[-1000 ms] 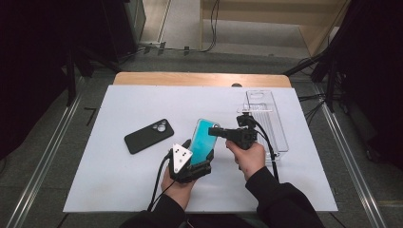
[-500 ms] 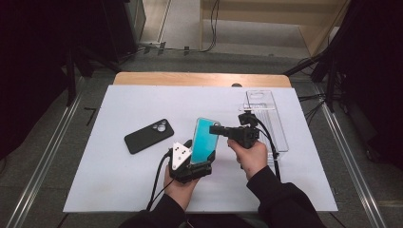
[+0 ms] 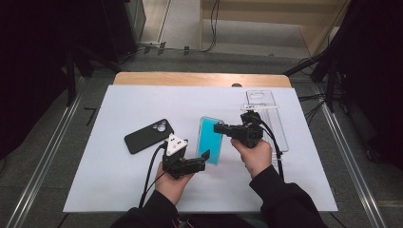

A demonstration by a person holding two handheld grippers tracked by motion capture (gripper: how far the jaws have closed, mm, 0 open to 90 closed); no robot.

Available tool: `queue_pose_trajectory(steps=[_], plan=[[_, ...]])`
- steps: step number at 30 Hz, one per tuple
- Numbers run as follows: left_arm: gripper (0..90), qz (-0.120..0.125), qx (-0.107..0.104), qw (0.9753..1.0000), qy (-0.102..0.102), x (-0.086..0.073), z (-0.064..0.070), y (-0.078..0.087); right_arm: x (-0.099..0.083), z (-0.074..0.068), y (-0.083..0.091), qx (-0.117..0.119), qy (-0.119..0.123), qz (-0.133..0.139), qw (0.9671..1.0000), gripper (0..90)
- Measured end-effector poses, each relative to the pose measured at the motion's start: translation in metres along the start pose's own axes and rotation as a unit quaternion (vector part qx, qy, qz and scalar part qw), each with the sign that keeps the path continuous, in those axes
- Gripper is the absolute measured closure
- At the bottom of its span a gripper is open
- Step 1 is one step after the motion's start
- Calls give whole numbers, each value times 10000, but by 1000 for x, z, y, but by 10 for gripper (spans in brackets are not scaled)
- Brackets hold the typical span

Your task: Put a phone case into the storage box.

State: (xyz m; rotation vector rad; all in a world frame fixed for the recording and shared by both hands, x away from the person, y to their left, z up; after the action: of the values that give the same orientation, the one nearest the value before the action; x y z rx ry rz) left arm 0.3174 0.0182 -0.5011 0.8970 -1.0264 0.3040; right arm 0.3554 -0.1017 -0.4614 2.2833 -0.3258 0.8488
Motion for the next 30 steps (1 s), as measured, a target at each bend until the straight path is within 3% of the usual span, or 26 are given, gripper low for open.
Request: queue_pose_trajectory(steps=[6,11,17,20,27,30], plan=[[154,-388,-373,9985,19,2,-1,1,-3,-1,1,-182,313,-34,9993,780],[205,-842,-757,9936,-20,1,-1,1,-5,-2,2,-175,479,-58,9987,780],[205,-953,-1088,9895,-6,8,-2,6,-7,-2,3,-134,646,-44,9978,779],[227,-984,-1109,9889,-117,12,-7,9,-6,-2,4,-63,730,-30,9973,779],[225,-1077,-1526,9821,-230,18,-12,18,-10,-1,6,54,891,-133,9959,778],[225,-1020,-1584,9812,-429,22,-13,21,-11,-3,5,94,1019,-158,9946,778]])
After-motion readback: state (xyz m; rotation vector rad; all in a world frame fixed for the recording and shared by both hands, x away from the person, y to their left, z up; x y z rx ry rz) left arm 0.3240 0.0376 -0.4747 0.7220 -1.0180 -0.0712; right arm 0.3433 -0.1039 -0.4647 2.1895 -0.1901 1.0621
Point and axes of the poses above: each handheld gripper's, and its own axes: y roughly backward along the jaws, x roughly out of its top, z roughly to its right, the point moved 9 cm from there along -y, roughly forward along the jaws, and after that the axes turned 1 degree about -y, right-handed, at the moved point
